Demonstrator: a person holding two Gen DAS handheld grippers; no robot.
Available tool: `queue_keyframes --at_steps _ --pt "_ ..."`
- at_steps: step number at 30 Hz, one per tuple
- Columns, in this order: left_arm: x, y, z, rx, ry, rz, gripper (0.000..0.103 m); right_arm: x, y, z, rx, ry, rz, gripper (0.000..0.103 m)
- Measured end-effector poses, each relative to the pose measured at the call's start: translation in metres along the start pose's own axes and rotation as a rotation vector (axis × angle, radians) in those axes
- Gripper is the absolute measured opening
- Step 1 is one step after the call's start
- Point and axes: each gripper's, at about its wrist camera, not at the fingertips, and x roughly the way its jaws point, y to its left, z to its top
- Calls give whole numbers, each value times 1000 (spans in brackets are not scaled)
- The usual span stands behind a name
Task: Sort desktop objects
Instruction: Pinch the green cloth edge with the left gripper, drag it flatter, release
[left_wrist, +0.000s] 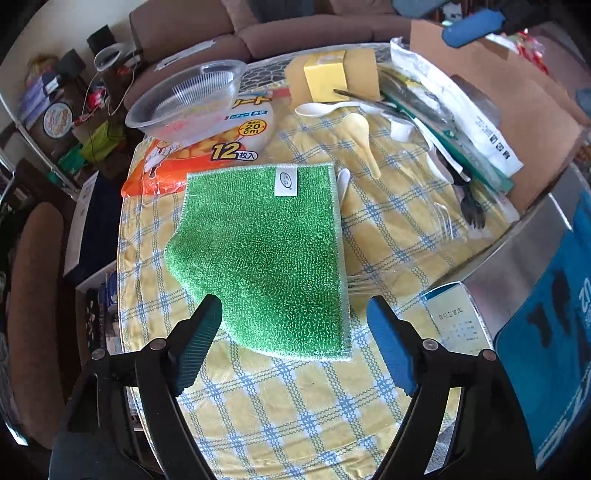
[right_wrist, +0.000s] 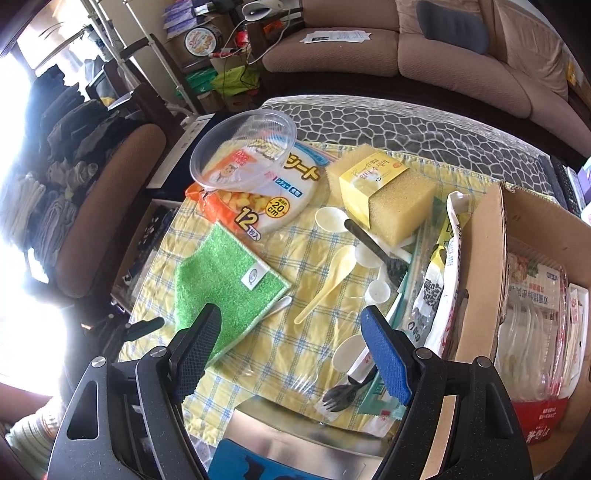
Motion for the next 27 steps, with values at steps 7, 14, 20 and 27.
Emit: queue_keyframes --at_steps 7,14,20,27 --pt "10 23 0 -36 20 -5 2 -10 5 -5 -6 -9 -9 81" --pt "-6 88 -1 -131 16 50 2 -9 5 -6 11 -10 -4 81" --pt "19 82 -14 -99 98 30 2 2 19 -10 -2 11 10 81" --pt "33 71 4 -212 96 -68 0 9 30 -15 -12 24 13 81"
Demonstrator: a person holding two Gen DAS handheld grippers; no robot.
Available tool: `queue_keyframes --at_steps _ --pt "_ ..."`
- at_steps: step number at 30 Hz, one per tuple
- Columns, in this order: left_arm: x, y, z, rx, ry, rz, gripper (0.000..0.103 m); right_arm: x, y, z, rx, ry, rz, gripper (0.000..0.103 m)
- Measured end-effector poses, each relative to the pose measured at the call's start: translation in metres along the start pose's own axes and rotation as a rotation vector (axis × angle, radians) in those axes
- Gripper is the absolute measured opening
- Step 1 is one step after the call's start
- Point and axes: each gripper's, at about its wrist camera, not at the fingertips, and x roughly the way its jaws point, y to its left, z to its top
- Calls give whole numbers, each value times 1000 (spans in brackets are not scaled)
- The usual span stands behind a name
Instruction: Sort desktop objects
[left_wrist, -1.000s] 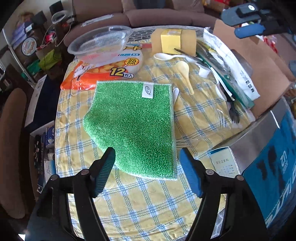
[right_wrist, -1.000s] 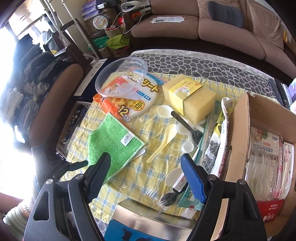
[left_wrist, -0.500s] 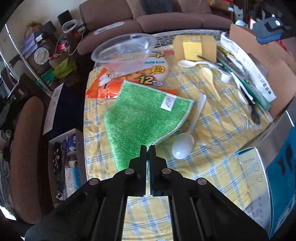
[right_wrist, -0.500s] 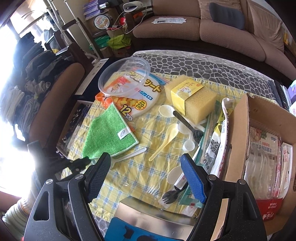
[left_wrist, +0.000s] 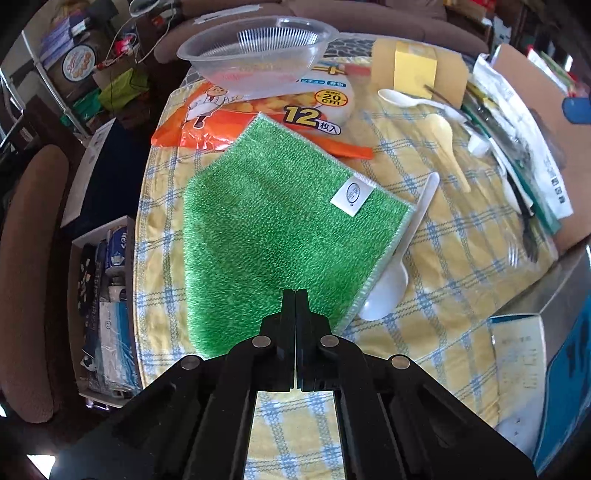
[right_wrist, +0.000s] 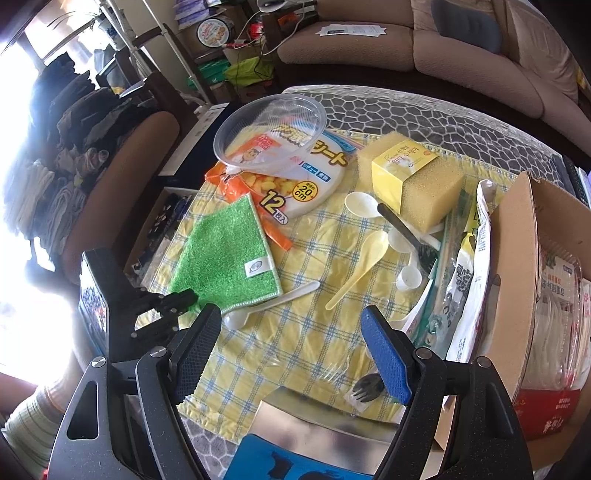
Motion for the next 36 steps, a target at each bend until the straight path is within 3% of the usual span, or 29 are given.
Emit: queue_keyframes --at_steps 3,4,5,7,20,25,31,36 --pt "-5 -13 -1 44 9 0 4 6 7 -3 -15 20 5 81" --pt "-10 -17 -4 65 -11 21 14 8 8 -4 -22 28 2 81" --pt "-16 -20 -7 76 -34 30 30 11 10 -4 -27 30 -2 81" --pt "-24 -23 -13 75 -70 23 46 15 9 -6 -26 35 0 81" --pt "-36 -35 -14 79 -106 -3 46 23 1 -9 11 42 -7 81" --pt "-32 -42 -4 88 -89 -44 39 7 -9 -1 25 19 -15 81" --pt "-46 -83 40 83 -131 -213 42 -45 -38 19 50 -60 -67 81" --pt "-25 -140 84 75 -76 -362 50 -75 -63 25 66 -98 -95 81"
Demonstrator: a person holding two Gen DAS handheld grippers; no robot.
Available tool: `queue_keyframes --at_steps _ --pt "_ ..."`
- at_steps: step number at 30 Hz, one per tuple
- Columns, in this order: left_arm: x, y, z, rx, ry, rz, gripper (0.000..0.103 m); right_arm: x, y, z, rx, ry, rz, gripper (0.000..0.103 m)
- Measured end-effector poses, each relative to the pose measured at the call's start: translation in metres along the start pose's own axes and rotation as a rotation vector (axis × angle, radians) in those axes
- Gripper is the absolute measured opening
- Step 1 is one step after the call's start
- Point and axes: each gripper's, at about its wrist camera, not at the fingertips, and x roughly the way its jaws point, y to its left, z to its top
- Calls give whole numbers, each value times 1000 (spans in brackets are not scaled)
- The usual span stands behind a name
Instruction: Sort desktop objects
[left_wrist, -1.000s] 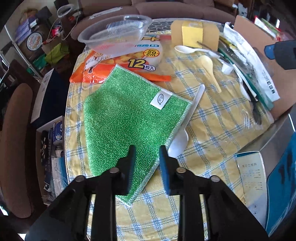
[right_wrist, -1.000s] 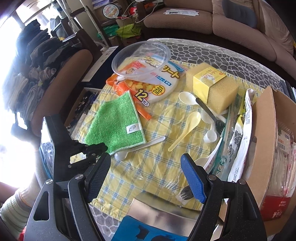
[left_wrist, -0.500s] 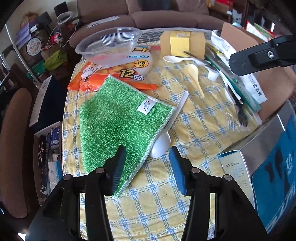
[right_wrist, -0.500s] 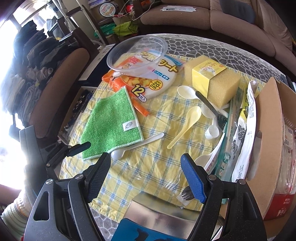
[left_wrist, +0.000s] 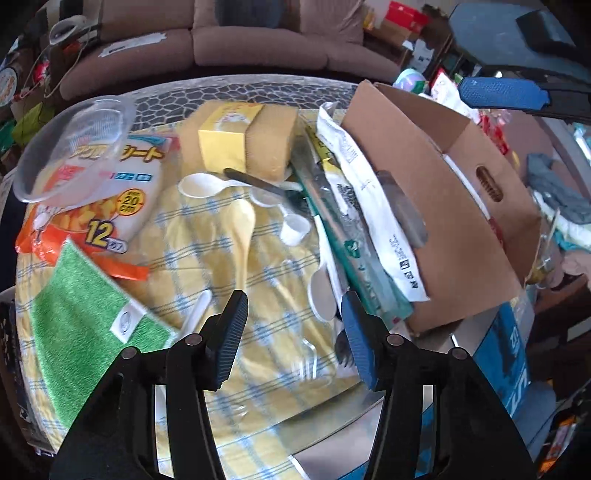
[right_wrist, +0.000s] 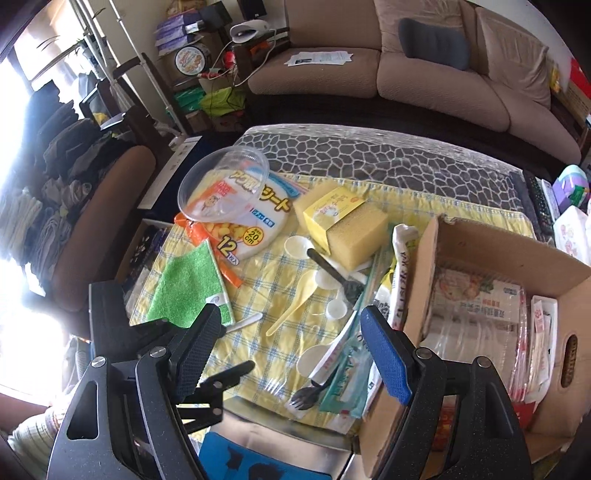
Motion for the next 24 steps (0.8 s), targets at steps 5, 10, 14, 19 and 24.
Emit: queue_keyframes --at_steps 5,10,14,19,24 --pt "52 -12 31 -121 68 -131 50 -10 -26 -8 29 -12 7 81" --pt "80 -14 52 -175 65 -147 55 -10 -51 -19 63 -7 11 81" --pt "100 -20 62 -161 77 -112 55 -12 -69 -25 89 -10 15 81" --pt "108 -23 65 -170 95 -105 32 -17 -85 -30 113 -22 24 81" --pt "99 -16 59 -176 82 -86 8 -16 -93 -34 133 -21 19 81"
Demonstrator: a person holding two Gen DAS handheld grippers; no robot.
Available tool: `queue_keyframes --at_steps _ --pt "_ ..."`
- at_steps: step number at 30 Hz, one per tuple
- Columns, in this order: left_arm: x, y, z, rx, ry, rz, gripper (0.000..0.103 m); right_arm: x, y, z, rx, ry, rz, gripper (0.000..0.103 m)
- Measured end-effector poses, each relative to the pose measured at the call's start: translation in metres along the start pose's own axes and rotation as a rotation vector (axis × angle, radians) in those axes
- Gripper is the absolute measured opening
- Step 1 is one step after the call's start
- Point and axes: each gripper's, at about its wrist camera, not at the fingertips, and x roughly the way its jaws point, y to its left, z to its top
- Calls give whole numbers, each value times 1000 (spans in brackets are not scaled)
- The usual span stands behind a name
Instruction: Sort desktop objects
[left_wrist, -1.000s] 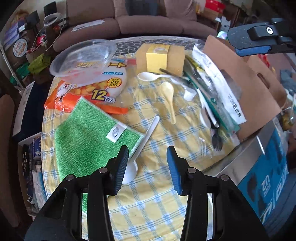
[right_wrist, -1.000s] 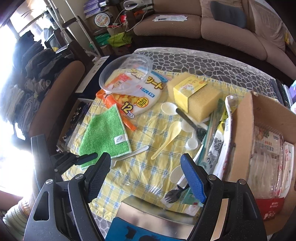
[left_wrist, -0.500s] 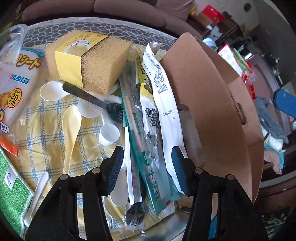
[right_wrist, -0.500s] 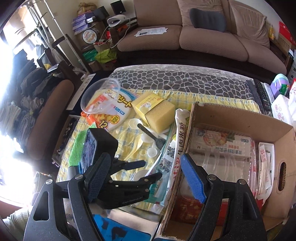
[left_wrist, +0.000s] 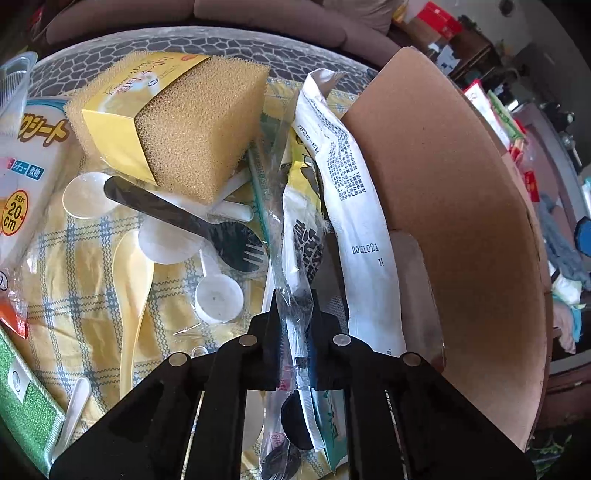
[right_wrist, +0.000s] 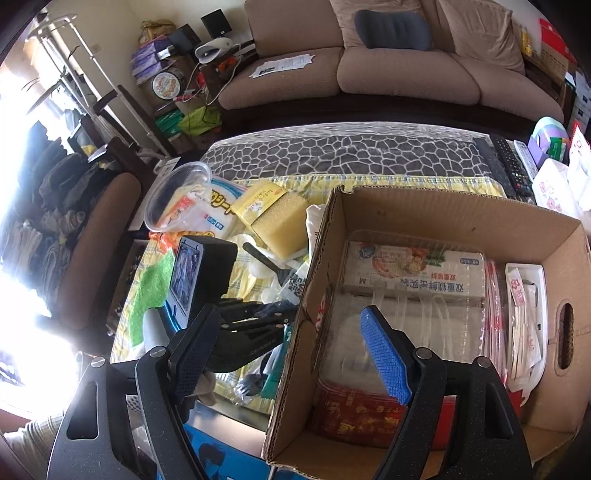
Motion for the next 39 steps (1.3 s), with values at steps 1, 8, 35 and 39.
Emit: queue_keyframes --at_steps 1,8,35,39 --pt "-6 0 -3 4 -12 -1 8 0 -1 0 2 0 0 81" --pt "-72 20 -32 20 -100 -24 2 -1 4 -2 15 -3 -2 81" --pt "-181 164 -132 -105 -186 293 60 46 96 -11 -43 66 23 81" --pt "-189 148 -123 -101 -229 318 61 39 96 -6 -25 47 18 81"
